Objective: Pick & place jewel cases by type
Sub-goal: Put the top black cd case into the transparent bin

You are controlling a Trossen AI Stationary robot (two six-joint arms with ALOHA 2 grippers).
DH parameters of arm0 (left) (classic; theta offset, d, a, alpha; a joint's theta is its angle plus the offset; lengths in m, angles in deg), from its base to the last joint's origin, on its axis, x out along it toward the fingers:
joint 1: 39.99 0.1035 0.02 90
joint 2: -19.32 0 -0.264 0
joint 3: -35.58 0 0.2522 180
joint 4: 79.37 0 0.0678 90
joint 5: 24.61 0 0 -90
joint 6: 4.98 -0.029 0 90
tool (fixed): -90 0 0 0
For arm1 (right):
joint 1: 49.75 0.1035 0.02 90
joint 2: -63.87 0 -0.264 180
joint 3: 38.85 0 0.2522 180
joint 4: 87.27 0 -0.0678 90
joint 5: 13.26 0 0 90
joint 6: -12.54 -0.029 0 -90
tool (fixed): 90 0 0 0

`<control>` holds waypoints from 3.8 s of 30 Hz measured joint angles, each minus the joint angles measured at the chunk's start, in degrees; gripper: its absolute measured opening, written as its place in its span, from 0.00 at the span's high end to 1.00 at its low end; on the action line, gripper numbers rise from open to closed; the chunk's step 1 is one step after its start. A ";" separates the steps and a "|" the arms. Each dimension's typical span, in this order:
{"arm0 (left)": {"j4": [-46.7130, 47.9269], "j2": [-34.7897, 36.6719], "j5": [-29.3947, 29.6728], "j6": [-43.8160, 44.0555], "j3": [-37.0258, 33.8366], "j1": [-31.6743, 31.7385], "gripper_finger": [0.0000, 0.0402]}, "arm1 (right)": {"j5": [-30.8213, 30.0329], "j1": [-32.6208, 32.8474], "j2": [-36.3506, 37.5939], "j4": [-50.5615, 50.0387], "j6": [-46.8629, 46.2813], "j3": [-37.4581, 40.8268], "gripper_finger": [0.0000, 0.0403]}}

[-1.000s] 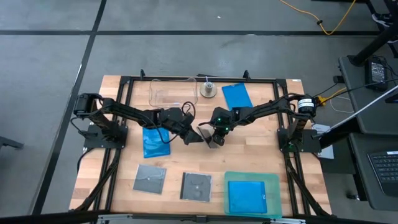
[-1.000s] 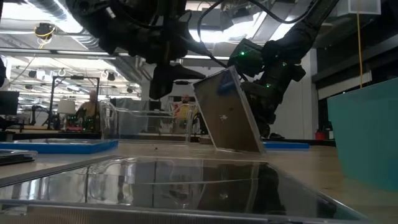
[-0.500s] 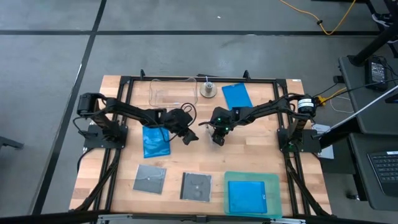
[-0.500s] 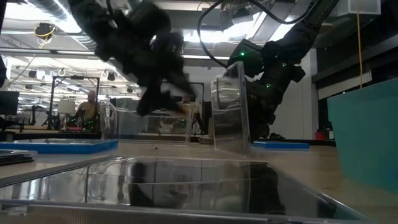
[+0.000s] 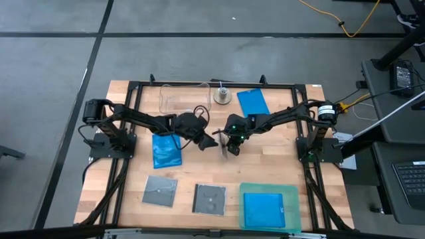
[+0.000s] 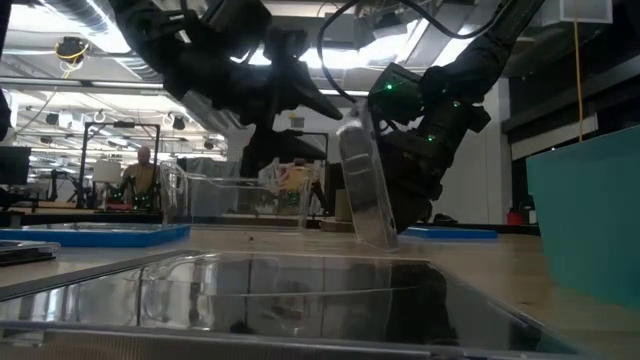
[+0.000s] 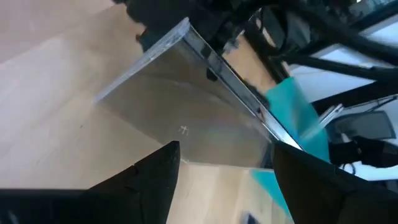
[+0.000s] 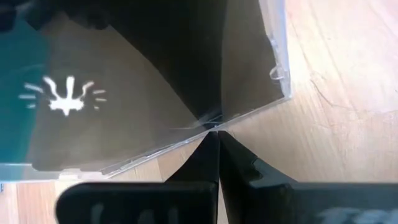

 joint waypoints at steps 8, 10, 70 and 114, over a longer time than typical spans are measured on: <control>-0.25 0.00 -0.43 1.71 0.00 -0.02 0.39 | 0.03 0.00 0.00 -0.01 0.21 0.00 0.99; -1.40 0.00 -0.42 2.46 0.00 -0.02 0.39 | 0.03 0.00 0.00 -0.01 0.43 0.00 0.99; 11.33 14.55 -3.51 -1.41 0.09 5.96 0.94 | -20.63 -3.05 25.17 -14.35 2.95 0.17 0.99; 20.72 51.65 -5.69 -50.68 0.07 20.20 0.94 | -31.09 -3.10 59.65 -9.96 11.83 0.00 0.94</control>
